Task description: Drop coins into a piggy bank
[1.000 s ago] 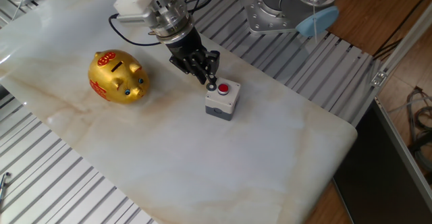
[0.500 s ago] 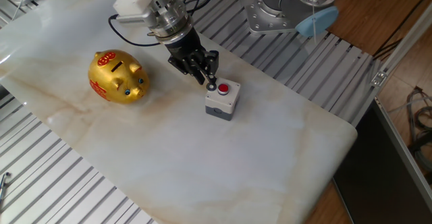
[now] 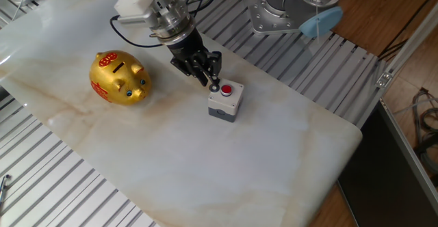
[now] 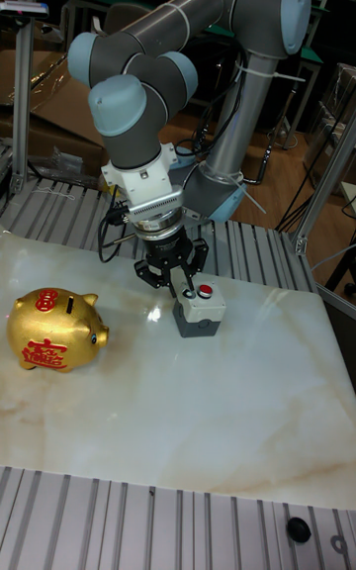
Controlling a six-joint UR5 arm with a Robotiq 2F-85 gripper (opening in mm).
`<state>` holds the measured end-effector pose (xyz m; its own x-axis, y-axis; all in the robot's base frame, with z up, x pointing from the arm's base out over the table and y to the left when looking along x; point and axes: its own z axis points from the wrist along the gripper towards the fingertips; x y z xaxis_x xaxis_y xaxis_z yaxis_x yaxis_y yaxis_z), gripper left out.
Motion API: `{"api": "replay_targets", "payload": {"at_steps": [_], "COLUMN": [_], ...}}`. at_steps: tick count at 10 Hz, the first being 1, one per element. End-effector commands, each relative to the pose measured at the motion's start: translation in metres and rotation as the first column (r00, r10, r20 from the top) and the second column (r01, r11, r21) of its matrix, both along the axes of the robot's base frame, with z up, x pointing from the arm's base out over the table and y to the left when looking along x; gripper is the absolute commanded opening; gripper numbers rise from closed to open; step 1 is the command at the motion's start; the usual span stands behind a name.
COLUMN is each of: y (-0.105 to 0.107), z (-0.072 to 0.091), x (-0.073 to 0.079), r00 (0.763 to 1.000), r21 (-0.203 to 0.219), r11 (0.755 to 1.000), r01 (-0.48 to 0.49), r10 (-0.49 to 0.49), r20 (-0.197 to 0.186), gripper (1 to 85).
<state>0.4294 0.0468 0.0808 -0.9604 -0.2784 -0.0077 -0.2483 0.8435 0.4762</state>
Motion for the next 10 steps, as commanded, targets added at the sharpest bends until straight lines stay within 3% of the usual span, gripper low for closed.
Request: {"api": "replay_targets", "payload": {"at_steps": [1, 10], "y": [0.0043, 0.0071], "z": [0.0034, -0.0031], "x": [0.0008, 0.0003], "r00": [1.000, 1.000], "r21": [0.022, 0.024], "r11": [1.000, 0.999], "r01": [0.014, 0.021], "r10": [-0.014, -0.021], "r20": [-0.003, 0.004], "gripper": [35.7, 35.7]}}
